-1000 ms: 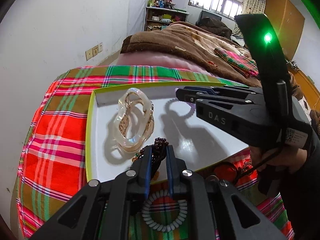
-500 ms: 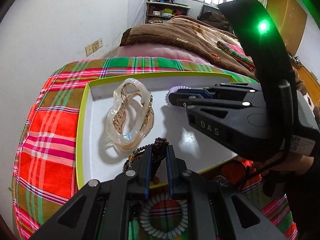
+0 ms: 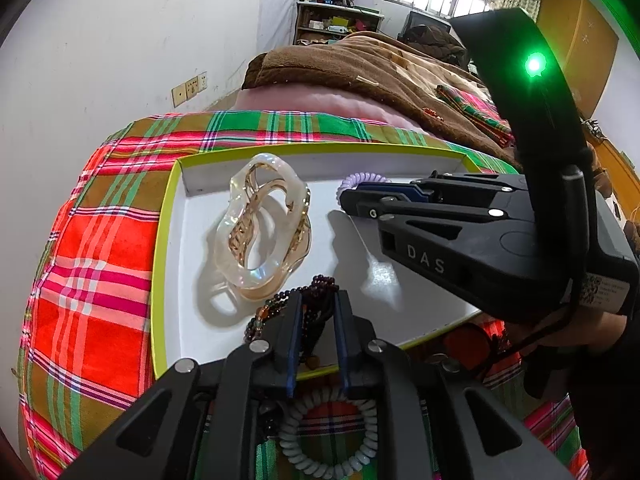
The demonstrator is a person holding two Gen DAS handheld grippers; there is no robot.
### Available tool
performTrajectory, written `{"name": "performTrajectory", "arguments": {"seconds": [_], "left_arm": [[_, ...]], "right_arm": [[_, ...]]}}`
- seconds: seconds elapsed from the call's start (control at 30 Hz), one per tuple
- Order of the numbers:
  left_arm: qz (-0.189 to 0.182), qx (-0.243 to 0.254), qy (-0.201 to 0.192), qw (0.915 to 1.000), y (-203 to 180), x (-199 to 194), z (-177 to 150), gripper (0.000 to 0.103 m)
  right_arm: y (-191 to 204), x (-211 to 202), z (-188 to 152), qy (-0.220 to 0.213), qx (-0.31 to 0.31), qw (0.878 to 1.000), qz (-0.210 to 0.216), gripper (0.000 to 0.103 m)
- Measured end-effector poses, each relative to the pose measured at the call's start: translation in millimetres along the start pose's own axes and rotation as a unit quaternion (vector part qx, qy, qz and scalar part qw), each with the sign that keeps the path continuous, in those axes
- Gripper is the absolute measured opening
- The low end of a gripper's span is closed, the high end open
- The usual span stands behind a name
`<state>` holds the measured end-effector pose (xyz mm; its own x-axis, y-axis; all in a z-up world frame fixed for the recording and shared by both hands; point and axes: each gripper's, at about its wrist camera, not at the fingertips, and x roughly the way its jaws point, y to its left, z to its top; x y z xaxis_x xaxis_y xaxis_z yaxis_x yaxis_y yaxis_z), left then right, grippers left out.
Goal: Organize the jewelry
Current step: 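Lower the lilac tie and beaded bracelet into the box while opening both grippers, then withdraw both grippers from the box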
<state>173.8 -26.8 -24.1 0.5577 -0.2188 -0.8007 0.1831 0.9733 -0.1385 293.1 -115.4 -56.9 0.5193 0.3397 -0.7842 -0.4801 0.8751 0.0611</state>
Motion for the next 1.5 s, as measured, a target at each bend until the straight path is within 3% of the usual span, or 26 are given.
{"name": "performTrajectory", "arguments": {"seconds": [0.3, 0.5, 0.8, 0.93, 1.2, 1.5], "left_arm": [[-0.002, -0.009, 0.002, 1.0, 2, -2, -1, 0.032], [-0.008, -0.008, 0.001, 0.9999, -1, -6, -2, 0.04], [-0.011, -0.008, -0.011, 0.9998, -6, -19, -3, 0.046], [-0.014, -0.008, -0.024, 0.9996, -9, -32, -3, 0.049], [-0.01, 0.001, -0.049, 0.9987, -14, -58, -8, 0.053], [0.022, 0.005, -0.066, 0.9976, -11, -80, -25, 0.054]], "right_arm": [[-1, -4, 1, -0.009, 0.006, 1.0, 0.001, 0.019], [0, -12, 1, -0.019, 0.009, 1.0, 0.005, 0.033], [0, -28, -1, -0.033, 0.012, 0.999, 0.0, 0.036], [-1, -45, -5, -0.05, 0.019, 0.999, -0.001, 0.042], [3, -83, -18, -0.086, 0.031, 0.996, -0.005, 0.042], [10, -113, -36, -0.112, 0.048, 0.993, -0.005, 0.043]]}}
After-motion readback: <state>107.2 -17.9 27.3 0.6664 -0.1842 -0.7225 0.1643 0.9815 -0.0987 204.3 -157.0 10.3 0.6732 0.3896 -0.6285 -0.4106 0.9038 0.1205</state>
